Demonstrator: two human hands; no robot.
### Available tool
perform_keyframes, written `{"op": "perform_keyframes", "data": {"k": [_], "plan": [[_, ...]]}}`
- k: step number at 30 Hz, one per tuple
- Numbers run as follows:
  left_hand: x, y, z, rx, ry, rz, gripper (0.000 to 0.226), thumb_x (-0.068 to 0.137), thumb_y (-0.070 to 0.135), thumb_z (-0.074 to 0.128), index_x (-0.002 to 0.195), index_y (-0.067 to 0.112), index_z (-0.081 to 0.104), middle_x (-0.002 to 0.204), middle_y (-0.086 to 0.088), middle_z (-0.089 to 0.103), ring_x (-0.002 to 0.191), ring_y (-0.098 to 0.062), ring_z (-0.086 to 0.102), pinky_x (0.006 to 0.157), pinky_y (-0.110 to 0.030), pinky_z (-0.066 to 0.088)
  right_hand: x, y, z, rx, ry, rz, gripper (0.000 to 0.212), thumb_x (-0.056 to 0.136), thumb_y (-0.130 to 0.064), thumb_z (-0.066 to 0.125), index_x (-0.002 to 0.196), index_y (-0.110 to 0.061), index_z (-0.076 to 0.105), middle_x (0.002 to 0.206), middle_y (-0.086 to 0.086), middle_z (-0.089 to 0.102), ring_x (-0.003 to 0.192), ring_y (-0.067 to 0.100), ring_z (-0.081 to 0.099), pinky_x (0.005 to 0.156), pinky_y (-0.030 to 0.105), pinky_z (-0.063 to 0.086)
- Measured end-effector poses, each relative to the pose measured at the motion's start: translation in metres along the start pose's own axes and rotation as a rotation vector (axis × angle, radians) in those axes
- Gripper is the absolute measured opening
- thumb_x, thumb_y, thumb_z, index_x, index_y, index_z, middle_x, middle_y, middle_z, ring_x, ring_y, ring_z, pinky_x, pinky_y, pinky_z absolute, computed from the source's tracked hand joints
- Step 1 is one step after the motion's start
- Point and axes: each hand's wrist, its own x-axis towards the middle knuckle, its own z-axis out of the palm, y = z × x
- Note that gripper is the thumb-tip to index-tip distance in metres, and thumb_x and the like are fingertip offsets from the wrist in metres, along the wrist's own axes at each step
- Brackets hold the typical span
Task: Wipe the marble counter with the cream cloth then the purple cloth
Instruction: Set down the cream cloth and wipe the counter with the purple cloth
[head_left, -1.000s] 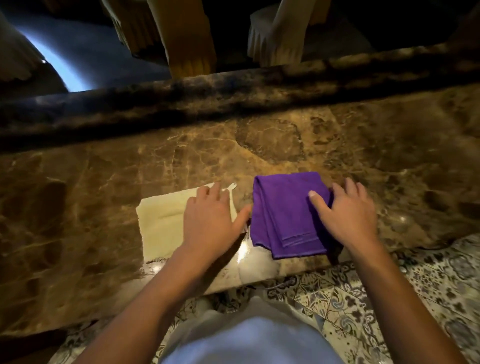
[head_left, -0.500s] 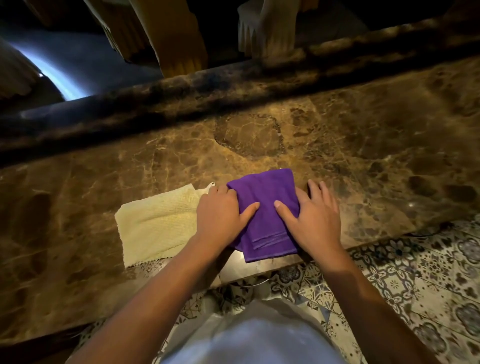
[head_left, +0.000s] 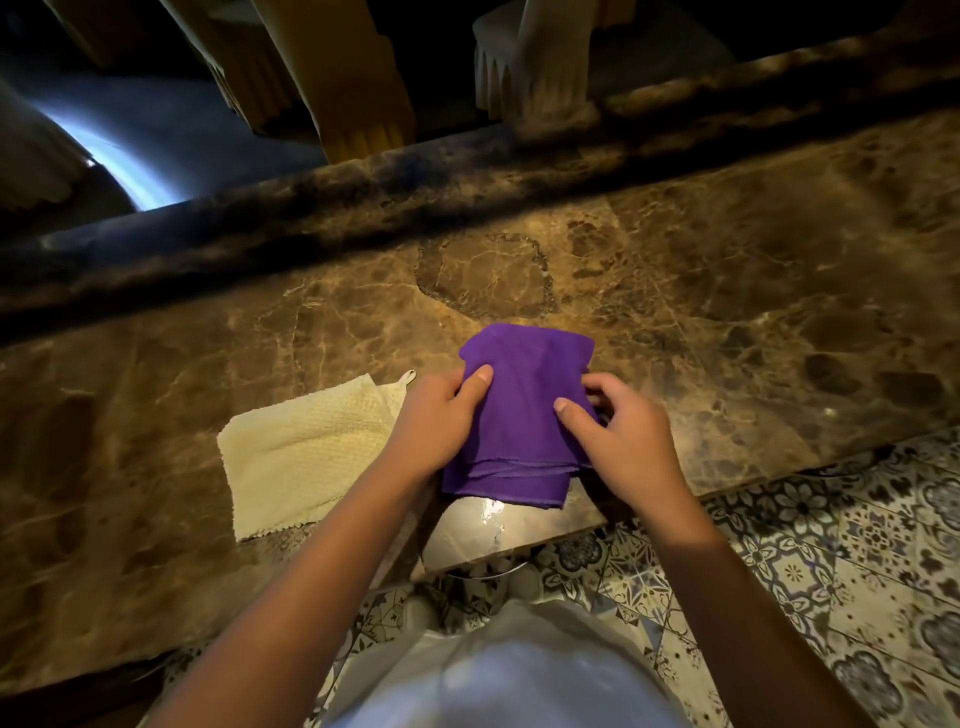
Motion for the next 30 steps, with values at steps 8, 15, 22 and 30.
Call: {"op": "perform_keyframes", "data": {"k": [8, 15, 22, 30], "plan": [[-0.024, -0.004, -0.032, -0.683, -0.122, -0.109, 0.046, 0.089, 0.058, 0.062, 0.096, 0.018, 0.082, 0.108, -0.006, 0.079, 0.103, -0.020, 0.071, 0.098, -0.043, 0.049, 0.002, -0.025, -0.006, 0.889, -0.484, 0.235, 0.050, 0.063, -0.057, 0.091, 0.103, -0.029, 0.084, 0.112, 0.006, 0.081, 0.100, 0.018, 0.078, 0.075, 0.024, 0.061], [-0.071, -0.017, -0.084, -0.487, -0.150, -0.180, 0.057, 0.080, 0.079, 0.049, 0.096, 0.036, 0.083, 0.106, 0.011, 0.081, 0.102, -0.003, 0.074, 0.089, -0.018, 0.052, -0.013, -0.072, 0.032, 0.803, -0.486, 0.083, 0.015, 0.084, -0.036, 0.075, 0.096, -0.034, 0.085, 0.099, -0.002, 0.083, 0.089, 0.010, 0.078, 0.070, 0.021, 0.059], [-0.119, -0.061, -0.132, -0.567, 0.187, -0.169, 0.025, 0.090, 0.050, 0.068, 0.095, 0.029, 0.082, 0.105, 0.010, 0.081, 0.101, -0.008, 0.076, 0.080, -0.018, 0.056, -0.046, -0.123, 0.096, 0.391, -0.573, -0.091, 0.055, 0.084, -0.074, 0.053, 0.089, -0.026, 0.080, 0.090, -0.003, 0.083, 0.077, 0.000, 0.071, 0.069, 0.021, 0.054], [-0.164, -0.142, -0.220, -0.719, 0.281, -0.170, 0.032, 0.085, 0.053, 0.061, 0.090, 0.031, 0.083, 0.094, 0.012, 0.082, 0.088, 0.000, 0.074, 0.070, -0.014, 0.053, -0.097, -0.175, 0.199, 0.439, -0.637, -0.126, 0.028, 0.092, -0.055, 0.062, 0.112, -0.043, 0.077, 0.115, -0.011, 0.080, 0.109, 0.010, 0.073, 0.094, 0.029, 0.057]]}}
